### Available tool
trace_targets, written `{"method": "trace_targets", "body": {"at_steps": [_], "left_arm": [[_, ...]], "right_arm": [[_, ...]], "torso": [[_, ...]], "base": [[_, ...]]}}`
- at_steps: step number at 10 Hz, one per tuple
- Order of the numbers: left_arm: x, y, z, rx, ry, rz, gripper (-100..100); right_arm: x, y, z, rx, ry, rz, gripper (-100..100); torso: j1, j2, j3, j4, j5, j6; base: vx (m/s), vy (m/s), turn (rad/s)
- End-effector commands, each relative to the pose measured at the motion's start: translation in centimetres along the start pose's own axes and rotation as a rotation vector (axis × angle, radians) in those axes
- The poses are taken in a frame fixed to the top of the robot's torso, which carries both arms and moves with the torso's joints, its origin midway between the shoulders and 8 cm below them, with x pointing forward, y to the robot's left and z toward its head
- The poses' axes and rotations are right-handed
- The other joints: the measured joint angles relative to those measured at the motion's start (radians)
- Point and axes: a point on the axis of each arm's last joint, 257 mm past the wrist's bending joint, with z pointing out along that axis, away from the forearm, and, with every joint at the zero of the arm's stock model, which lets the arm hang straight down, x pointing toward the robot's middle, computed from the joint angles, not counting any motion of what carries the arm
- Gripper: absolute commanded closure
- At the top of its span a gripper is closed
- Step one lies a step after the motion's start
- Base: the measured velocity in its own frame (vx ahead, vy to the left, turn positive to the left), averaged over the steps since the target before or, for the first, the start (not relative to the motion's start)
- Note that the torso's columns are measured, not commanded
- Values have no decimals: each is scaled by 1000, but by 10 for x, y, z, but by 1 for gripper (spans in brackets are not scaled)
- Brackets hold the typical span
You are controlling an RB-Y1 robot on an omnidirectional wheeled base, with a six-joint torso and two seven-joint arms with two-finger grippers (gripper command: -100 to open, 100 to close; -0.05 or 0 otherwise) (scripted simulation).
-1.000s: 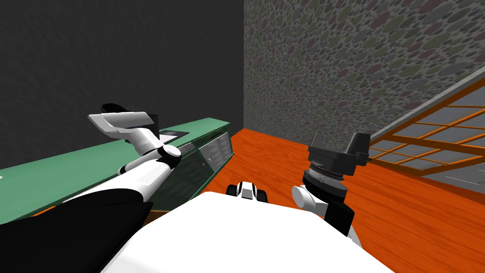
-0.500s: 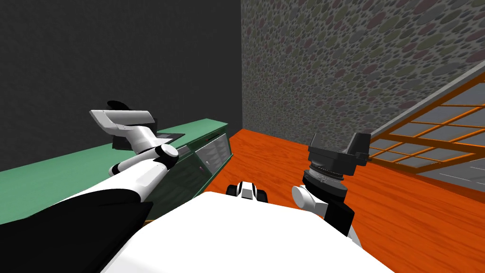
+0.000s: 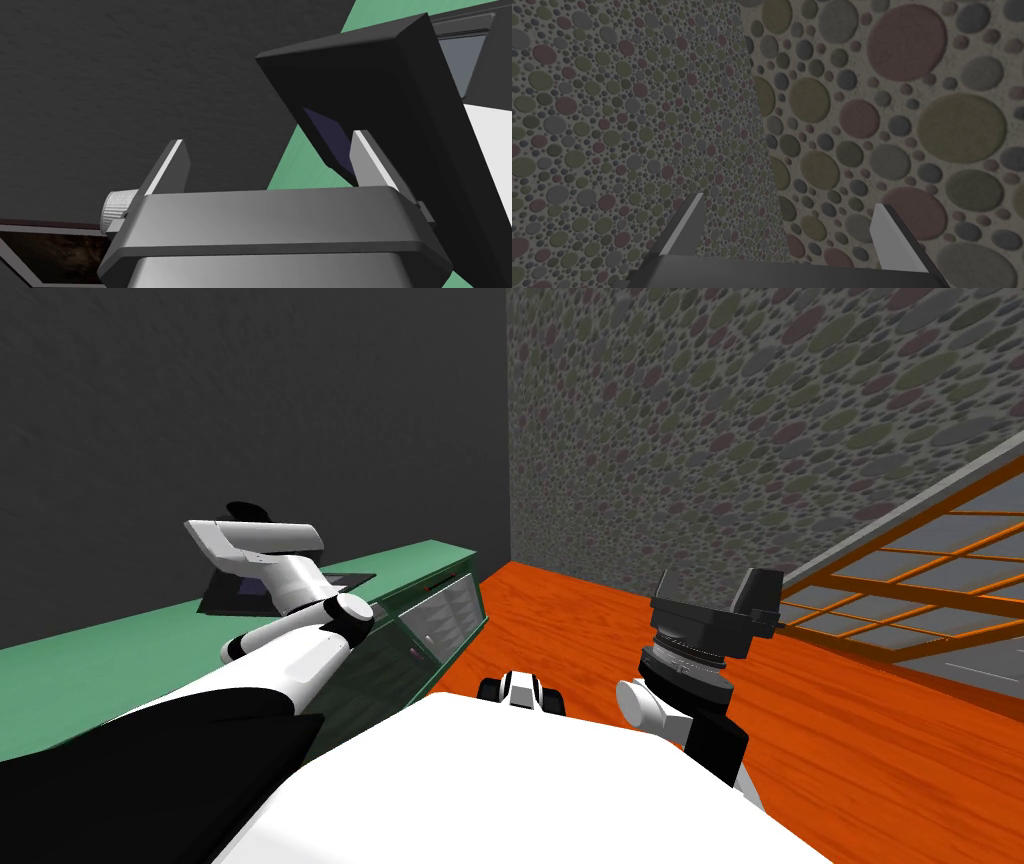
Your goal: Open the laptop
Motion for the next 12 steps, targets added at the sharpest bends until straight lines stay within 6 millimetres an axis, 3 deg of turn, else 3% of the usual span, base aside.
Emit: {"method": "trace_targets", "body": {"at_steps": [1, 3, 5, 6, 8, 9, 10, 12], "left_arm": [[-17, 5, 3, -21, -54, 52, -100], [-31, 9, 4, -36, -94, 90, -100], [-27, 8, 4, -33, -83, 80, -100], [-27, 8, 4, -33, -83, 79, 100], [-37, 19, 5, -65, -139, 192, 100], [-34, 15, 4, -54, -123, 162, 100], [-47, 24, 6, -63, -152, 168, -100], [-57, 32, 8, -66, -174, 169, -100]], "right_arm": [[0, 0, 0, 0, 0, 0, 0], [0, 0, 0, 0, 0, 0, 0], [0, 0, 0, 0, 0, 0, 0], [0, 0, 0, 0, 0, 0, 0], [0, 0, 0, 0, 0, 0, 0], [0, 0, 0, 0, 0, 0, 0], [0, 0, 0, 0, 0, 0, 0], [0, 0, 0, 0, 0, 0, 0]], "torso": [[0, 2, 1, 0, 1, 0], [-3, 3, 2, 1, -1, 0], [2, 7, 4, 2, 1, 0], [4, 8, 5, 2, 2, -1], [1, 3, 2, 1, 1, 0], [0, 0, 0, 0, 0, 0], [-1, 1, 1, 0, 0, -1], [-3, -3, -2, -1, -1, 0]], "base": [[138, -118, 11], [152, -124, 12], [35, -34, 1], [7, -6, -2], [26, 26, -142], [11, 20, -38], [100, -18, 92], [177, -16, 72]]}}
